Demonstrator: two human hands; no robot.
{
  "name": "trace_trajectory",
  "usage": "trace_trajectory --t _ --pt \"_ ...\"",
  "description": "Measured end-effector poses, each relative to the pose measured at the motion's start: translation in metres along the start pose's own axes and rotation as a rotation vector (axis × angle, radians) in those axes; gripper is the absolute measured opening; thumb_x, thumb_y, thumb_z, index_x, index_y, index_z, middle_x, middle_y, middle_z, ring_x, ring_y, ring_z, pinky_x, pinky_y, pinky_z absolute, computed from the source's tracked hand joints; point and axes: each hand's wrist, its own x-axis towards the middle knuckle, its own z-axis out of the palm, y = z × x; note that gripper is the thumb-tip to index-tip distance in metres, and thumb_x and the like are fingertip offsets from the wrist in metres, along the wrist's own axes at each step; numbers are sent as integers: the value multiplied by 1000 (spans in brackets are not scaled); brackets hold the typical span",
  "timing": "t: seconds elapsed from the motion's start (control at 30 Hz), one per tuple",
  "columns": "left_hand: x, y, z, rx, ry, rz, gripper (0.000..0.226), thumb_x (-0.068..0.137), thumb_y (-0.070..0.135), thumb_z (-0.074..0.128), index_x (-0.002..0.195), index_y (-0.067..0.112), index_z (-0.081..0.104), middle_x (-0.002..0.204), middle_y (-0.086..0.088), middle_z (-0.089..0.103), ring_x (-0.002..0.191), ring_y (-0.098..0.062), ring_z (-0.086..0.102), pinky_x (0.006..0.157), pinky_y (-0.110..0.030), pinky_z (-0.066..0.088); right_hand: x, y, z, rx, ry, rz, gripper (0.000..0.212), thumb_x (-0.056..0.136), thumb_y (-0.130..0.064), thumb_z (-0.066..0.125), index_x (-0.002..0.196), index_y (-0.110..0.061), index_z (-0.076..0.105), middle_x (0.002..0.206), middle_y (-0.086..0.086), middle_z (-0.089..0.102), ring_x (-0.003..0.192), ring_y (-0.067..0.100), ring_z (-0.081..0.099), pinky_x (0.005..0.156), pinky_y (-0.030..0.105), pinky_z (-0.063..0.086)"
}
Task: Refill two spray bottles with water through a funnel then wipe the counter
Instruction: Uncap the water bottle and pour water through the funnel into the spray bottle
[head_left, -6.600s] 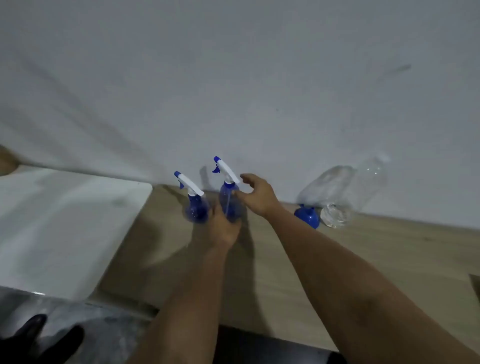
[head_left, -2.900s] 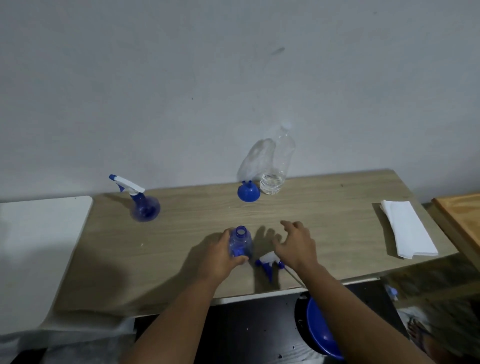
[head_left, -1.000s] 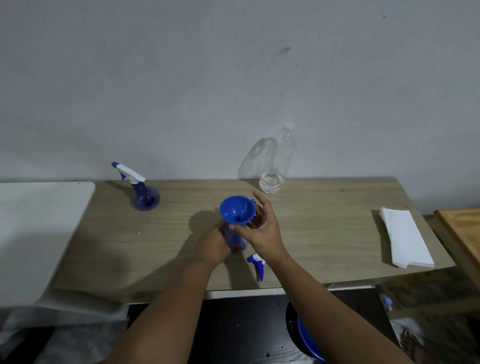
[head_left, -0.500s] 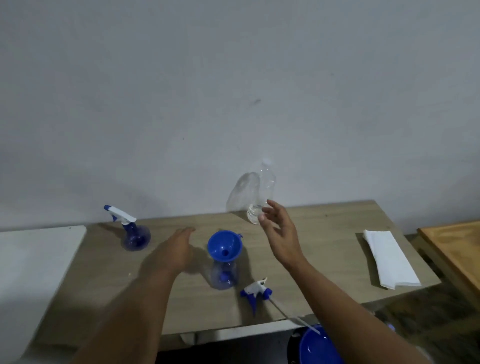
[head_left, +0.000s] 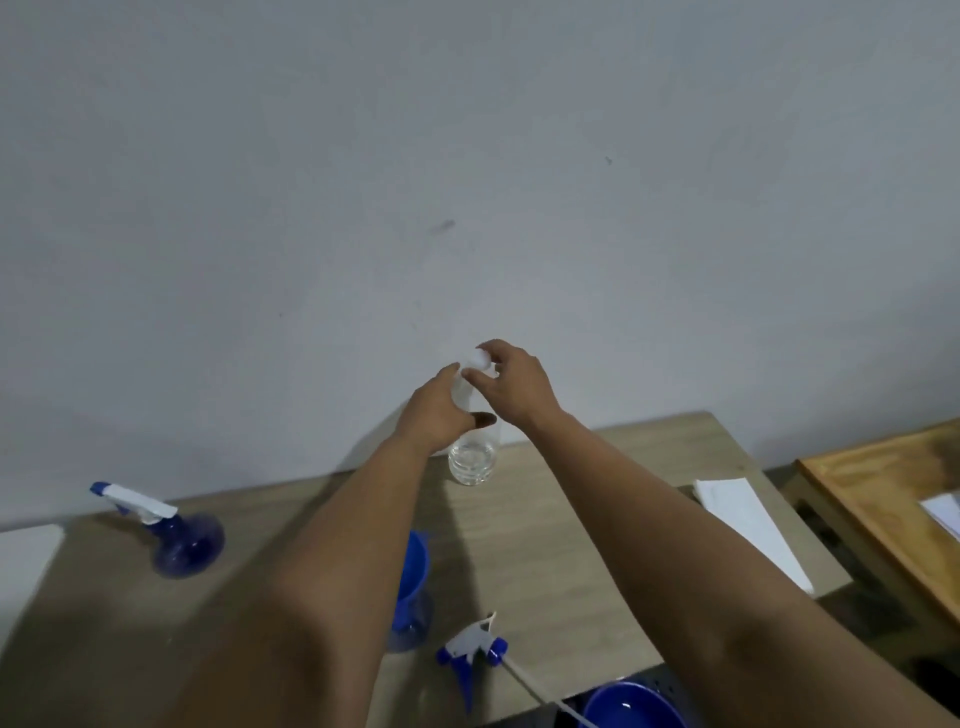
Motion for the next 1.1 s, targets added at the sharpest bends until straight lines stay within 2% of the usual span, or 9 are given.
trace_trajectory --t 0.13,0.3,0.43,0.53,0.67,0.8,0.93,1.1 --pt "0 4 23 -63 20 10 84 73 45 86 143 30 41 146 5 51 131 -20 51 93 -29 42 -14 15 -3 62 72 13 41 92 -48 72 127 -27 67 120 -5 73 109 20 69 95 43 57" --pt "-23 9 36 -40 27 46 77 74 50 83 138 31 46 145 8 54 131 -18 52 104 -38 47 -43 23 -20 27 82 29 40 91 -52 72 126 -30 69 118 -9 74 105 16 71 90 41 59" --pt "-52 13 48 -71 19 20 70 77 48 83 135 26 51 143 2 56 130 -16 54 105 -37 47 -73 26 -30 56 72 12 42 88 -48 76 122 -24 73 109 -8 75 102 17 70 91 41 59" --pt "-78 15 55 -94 21 10 72 75 52 82 135 25 52 140 5 58 127 -14 56 104 -37 48 -97 29 -37 73 54 2 36 87 -43 78 116 -22 75 103 -7 75 98 16 69 91 40 58" --pt "-110 15 65 -186 -10 64 79 76 48 84 143 29 47 139 10 58 128 -12 54 105 -32 46 -126 30 -41 116 38 -25 27 84 -35 81 107 -22 76 98 -9 76 95 11 71 90 38 59" --pt "-127 10 77 -216 -21 32 84 77 49 83 148 33 40 147 9 52 136 -12 48 110 -36 44 -146 33 -41 213 107 24 36 72 -41 90 93 -22 67 91 -7 75 88 13 72 78 34 60" --pt "-134 8 79 -256 -7 22 81 78 47 83 146 37 42 148 10 52 138 -12 46 109 -33 42 -150 37 -36 340 65 -5 30 74 -30 91 87 -16 67 91 -2 78 91 17 76 88 45 61" --pt "-140 9 80 -281 9 43 80 79 43 83 147 37 41 146 11 53 138 -11 47 101 -25 38 -151 41 -49 463 -88 -42 28 83 -13 88 107 -5 74 108 7 79 107 19 75 104 44 56"
